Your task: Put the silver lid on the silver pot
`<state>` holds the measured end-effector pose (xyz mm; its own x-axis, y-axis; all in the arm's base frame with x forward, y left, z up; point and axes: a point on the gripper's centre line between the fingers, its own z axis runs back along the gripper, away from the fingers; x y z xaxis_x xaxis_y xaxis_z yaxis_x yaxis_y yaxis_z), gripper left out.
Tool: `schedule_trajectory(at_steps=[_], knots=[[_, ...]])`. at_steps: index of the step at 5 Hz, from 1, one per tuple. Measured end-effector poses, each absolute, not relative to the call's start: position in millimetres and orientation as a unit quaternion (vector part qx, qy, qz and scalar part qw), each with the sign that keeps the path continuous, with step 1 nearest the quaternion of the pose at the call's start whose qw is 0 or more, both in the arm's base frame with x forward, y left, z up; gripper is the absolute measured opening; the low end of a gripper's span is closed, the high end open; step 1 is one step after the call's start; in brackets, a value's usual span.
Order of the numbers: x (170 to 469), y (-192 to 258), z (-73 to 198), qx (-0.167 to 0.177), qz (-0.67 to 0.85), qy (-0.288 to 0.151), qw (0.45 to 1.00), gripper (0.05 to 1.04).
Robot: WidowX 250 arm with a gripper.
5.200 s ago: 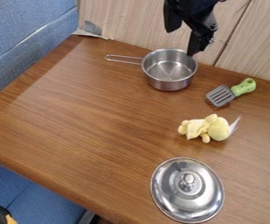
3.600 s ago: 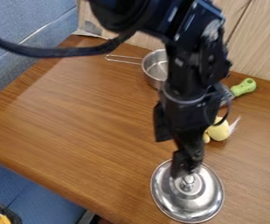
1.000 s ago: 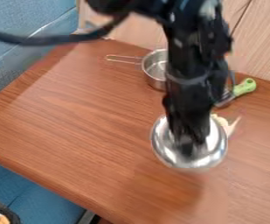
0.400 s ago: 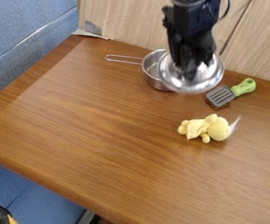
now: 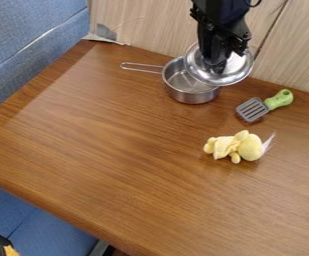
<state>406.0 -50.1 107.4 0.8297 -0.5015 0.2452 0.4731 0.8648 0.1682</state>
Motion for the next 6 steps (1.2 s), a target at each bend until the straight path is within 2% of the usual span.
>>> schedule_trajectory(at_steps=[3,6], knots=[[416.3,-8.8,71.9,0.069,-0.200,-0.079,0.974,0.288],[422.5,-10.4,66.5,0.055,-0.207,-0.074,0.974,0.288]])
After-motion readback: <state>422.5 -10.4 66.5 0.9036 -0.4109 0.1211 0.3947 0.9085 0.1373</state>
